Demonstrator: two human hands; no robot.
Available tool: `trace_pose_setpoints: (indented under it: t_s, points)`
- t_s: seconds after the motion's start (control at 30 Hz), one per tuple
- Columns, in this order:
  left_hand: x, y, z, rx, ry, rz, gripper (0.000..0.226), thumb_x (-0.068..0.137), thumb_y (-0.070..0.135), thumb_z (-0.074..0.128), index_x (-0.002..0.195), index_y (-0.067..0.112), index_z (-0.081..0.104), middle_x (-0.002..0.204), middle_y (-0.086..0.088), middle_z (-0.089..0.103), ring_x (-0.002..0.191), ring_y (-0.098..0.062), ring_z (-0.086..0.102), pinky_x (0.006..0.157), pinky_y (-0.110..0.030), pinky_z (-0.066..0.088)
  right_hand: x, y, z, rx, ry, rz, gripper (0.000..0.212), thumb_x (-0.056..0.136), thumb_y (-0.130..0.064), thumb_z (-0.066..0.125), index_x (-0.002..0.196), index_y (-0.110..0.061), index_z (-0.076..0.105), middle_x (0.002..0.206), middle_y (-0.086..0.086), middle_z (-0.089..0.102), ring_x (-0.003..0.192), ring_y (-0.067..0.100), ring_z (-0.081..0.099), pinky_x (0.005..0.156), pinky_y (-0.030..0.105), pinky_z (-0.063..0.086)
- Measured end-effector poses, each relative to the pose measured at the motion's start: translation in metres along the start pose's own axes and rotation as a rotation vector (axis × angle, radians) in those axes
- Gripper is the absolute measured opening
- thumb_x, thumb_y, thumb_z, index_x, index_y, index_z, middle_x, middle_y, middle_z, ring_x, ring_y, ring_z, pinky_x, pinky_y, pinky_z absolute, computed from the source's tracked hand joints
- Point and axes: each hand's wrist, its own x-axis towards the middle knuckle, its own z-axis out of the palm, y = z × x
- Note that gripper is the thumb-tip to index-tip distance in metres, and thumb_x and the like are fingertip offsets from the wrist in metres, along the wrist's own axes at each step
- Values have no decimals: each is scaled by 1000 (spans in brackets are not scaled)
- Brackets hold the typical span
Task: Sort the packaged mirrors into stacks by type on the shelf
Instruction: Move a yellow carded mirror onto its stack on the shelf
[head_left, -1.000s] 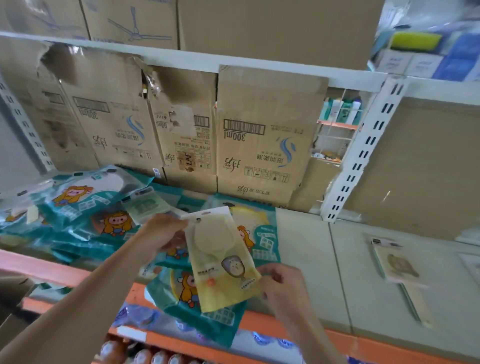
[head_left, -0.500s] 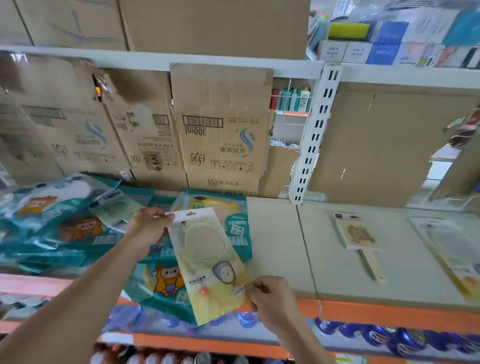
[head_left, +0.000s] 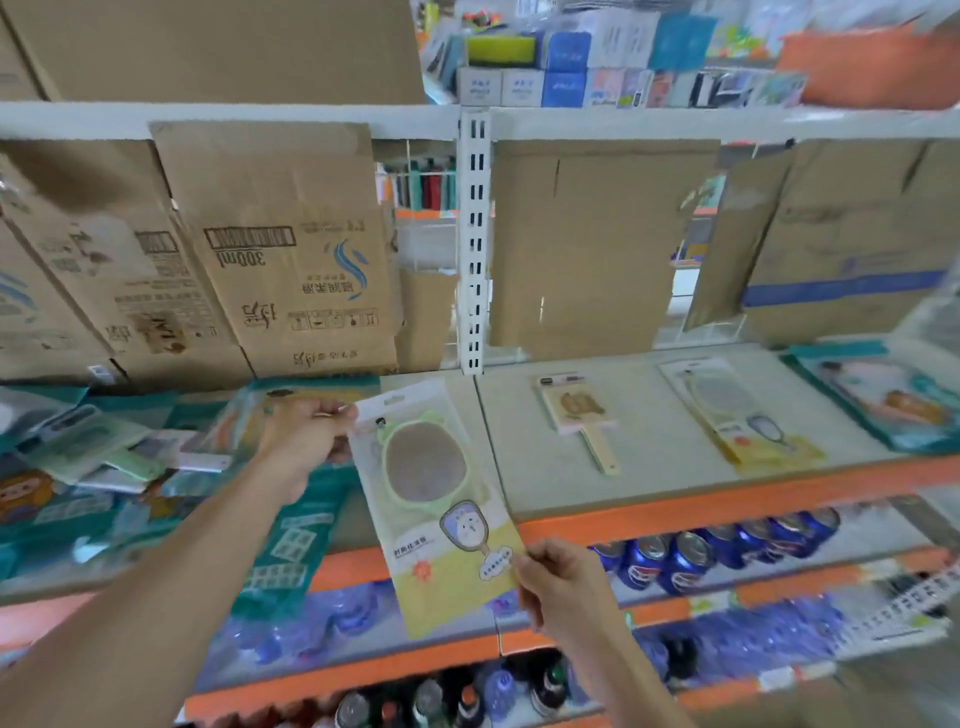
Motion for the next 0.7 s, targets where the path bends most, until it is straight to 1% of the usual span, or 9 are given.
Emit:
trace_pose_setpoints:
  t_s: [0.07, 0.13, 0.17, 0.23, 0.3, 0.4, 0.5, 0.6, 0.7]
  points:
    - [-6, 4, 22, 4, -46, 12, 4, 91, 8, 60, 94, 5, 58, 73, -9, 62, 53, -14, 56, 47, -21, 50, -12, 4, -17, 9, 39, 0, 26, 93, -3, 53, 68, -6, 59, 49, 3, 53, 40, 8, 41, 43, 18, 32]
    - [-11, 6, 44, 16, -98, 23, 4, 91, 9, 61, 89, 9, 57, 74, -8, 61, 54, -13, 55, 51, -23, 50, -25, 8, -35, 21, 79, 11, 24, 93, -5, 53, 70, -4, 59, 51, 4, 52, 41, 8, 41, 43, 17, 32]
    - [-14, 7, 55, 21, -121, 34, 6, 91, 9, 61, 88, 9, 56, 73, -8, 60, 51, -11, 55, 51, -23, 49, -31, 10, -44, 31, 98, 19, 23, 94, -6, 53, 71, -3, 60, 52, 4, 53, 42, 8, 41, 43, 18, 33]
    - [-20, 9, 79, 16, -153, 66, 9, 90, 8, 62, 87, 9, 54, 68, -7, 57, 39, -4, 52, 45, -20, 46, -43, 12, -62, 50, 131, 25, 22, 94, -7, 53, 74, -1, 59, 51, 3, 52, 42, 8, 41, 43, 18, 33]
    - [-29, 13, 102, 1, -192, 94, 11, 90, 6, 62, 83, 9, 53, 64, -7, 55, 34, -2, 49, 39, -15, 43, -55, 15, -80, 63, 170, 18, 25, 95, -6, 52, 70, -4, 57, 51, 3, 50, 41, 9, 40, 43, 19, 33]
    - [-42, 19, 135, -6, -281, 118, 17, 90, 6, 61, 77, 11, 52, 60, -4, 57, 35, -2, 51, 39, -14, 45, -68, 21, -106, 69, 260, 20, 28, 94, -7, 54, 66, -8, 56, 52, 4, 51, 42, 10, 39, 44, 20, 32]
    - [-49, 26, 168, 2, -363, 131, 17, 90, 7, 61, 77, 12, 52, 55, 0, 60, 36, -4, 52, 40, -15, 46, -80, 28, -130, 78, 345, 27, 26, 93, -10, 56, 67, -8, 59, 50, 4, 52, 46, 16, 37, 46, 27, 30]
    - [-57, 34, 202, 19, -436, 159, 15, 91, 7, 61, 79, 11, 52, 63, -6, 60, 36, -5, 53, 40, -15, 46, -89, 31, -151, 105, 420, 29, 28, 94, -12, 57, 65, -12, 58, 50, 4, 52, 46, 17, 38, 47, 28, 32]
    - [-61, 41, 237, 46, -509, 185, 16, 91, 8, 60, 78, 12, 52, 69, -8, 60, 37, -5, 54, 40, -15, 46, -96, 33, -170, 119, 491, 35, 27, 93, -11, 57, 67, -10, 58, 51, 4, 52, 43, 13, 41, 44, 24, 35]
